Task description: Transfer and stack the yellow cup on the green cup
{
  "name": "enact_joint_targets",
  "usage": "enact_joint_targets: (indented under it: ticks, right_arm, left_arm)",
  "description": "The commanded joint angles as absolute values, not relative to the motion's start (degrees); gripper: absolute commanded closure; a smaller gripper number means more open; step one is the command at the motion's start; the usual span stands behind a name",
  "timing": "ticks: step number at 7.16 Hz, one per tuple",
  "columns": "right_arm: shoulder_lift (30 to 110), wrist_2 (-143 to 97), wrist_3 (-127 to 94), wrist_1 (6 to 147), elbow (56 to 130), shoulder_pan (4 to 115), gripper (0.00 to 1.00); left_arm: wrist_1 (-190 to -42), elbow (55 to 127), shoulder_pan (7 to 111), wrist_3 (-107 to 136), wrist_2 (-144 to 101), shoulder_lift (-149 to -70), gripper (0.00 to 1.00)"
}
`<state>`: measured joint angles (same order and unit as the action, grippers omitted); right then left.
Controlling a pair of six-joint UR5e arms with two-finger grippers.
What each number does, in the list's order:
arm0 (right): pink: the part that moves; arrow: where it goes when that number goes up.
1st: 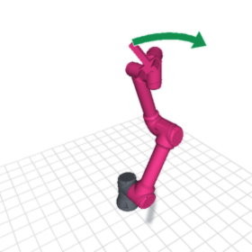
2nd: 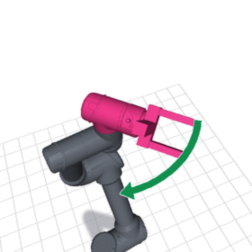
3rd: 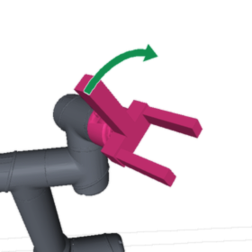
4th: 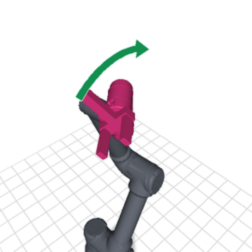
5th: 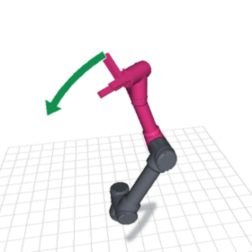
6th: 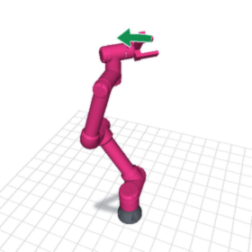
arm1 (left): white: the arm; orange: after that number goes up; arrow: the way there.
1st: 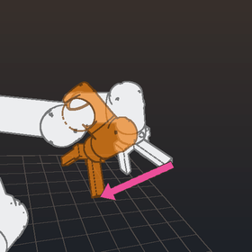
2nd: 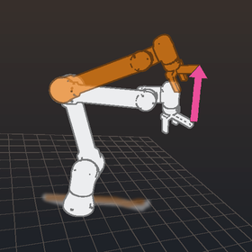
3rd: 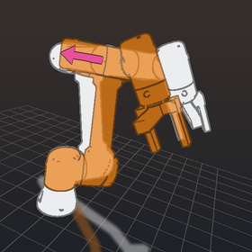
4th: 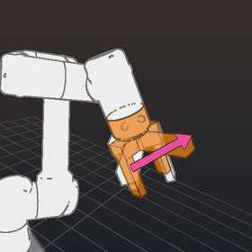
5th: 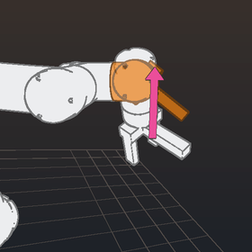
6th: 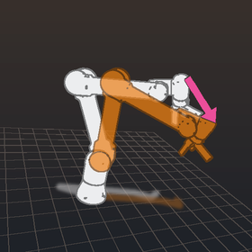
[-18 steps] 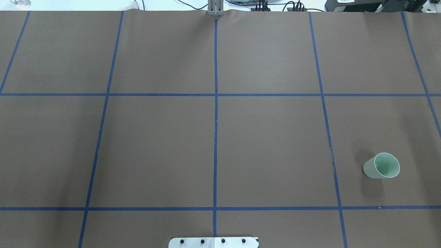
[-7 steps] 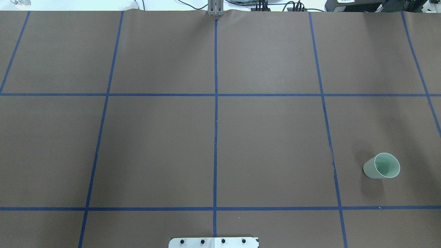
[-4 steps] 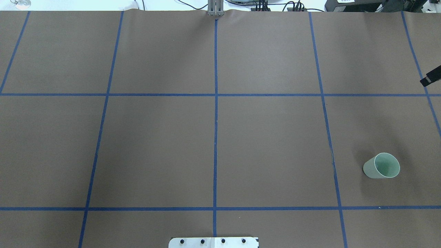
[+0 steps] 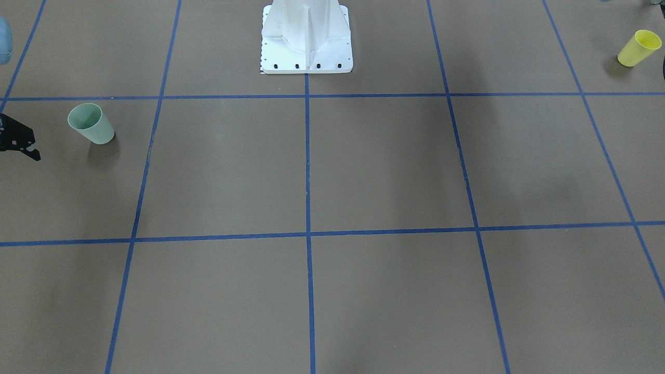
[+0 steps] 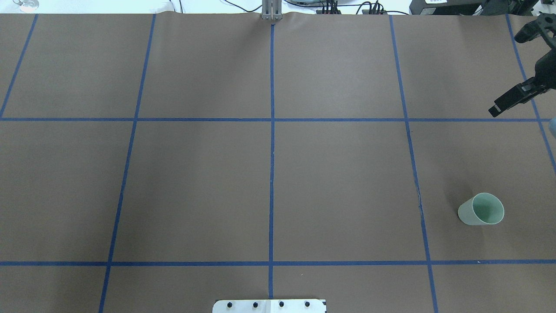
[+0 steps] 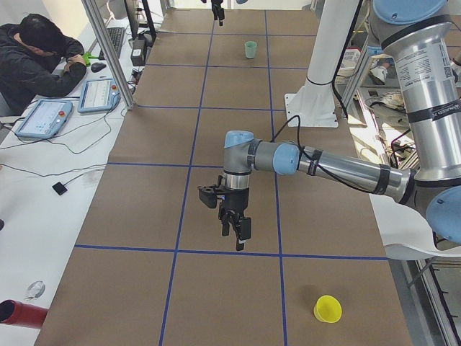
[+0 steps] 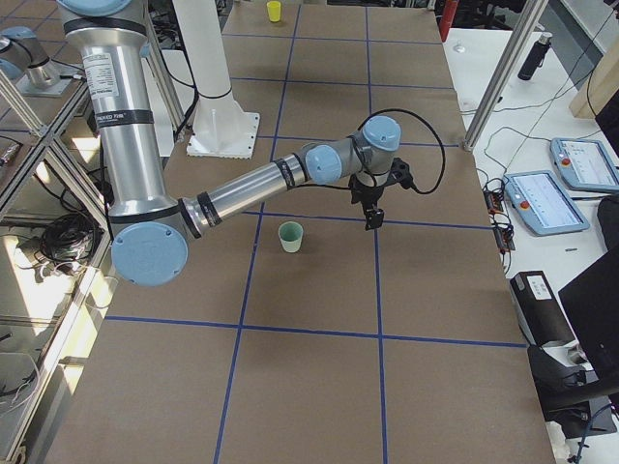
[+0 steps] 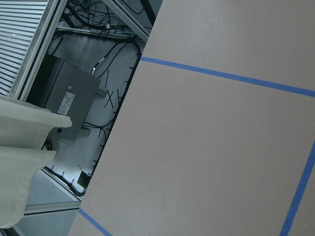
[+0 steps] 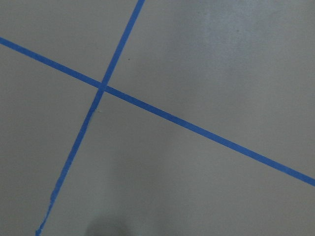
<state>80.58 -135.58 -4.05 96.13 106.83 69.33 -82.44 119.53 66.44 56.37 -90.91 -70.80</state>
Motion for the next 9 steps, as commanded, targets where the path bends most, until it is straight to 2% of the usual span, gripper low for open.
enact_joint_targets:
  ticks: [1,3,5,9]
  right_arm:
    - [80.33,-137.81,-4.13,96.07,106.70,68.12,0.00]
    - [79.81,-137.81,-4.22,96.06,106.87,67.15,0.00]
    - [79.72,-137.81,-4.22,96.06,106.88,66.62,0.00]
    - [78.75,-137.81,-4.48,96.06,106.79,66.09,0.00]
  left_arm:
    - [-83.14,119.97,60.32,70.86,-82.66,-63.84,0.00]
    - [-81.58,119.88,50.77,89.11,-82.09,-62.41,0.00]
    - [-72.39,119.97,36.81,113.34,-82.44,-62.14,0.00]
    - [-58.81,118.05,23.14,144.17,-88.68,-62.05,0.00]
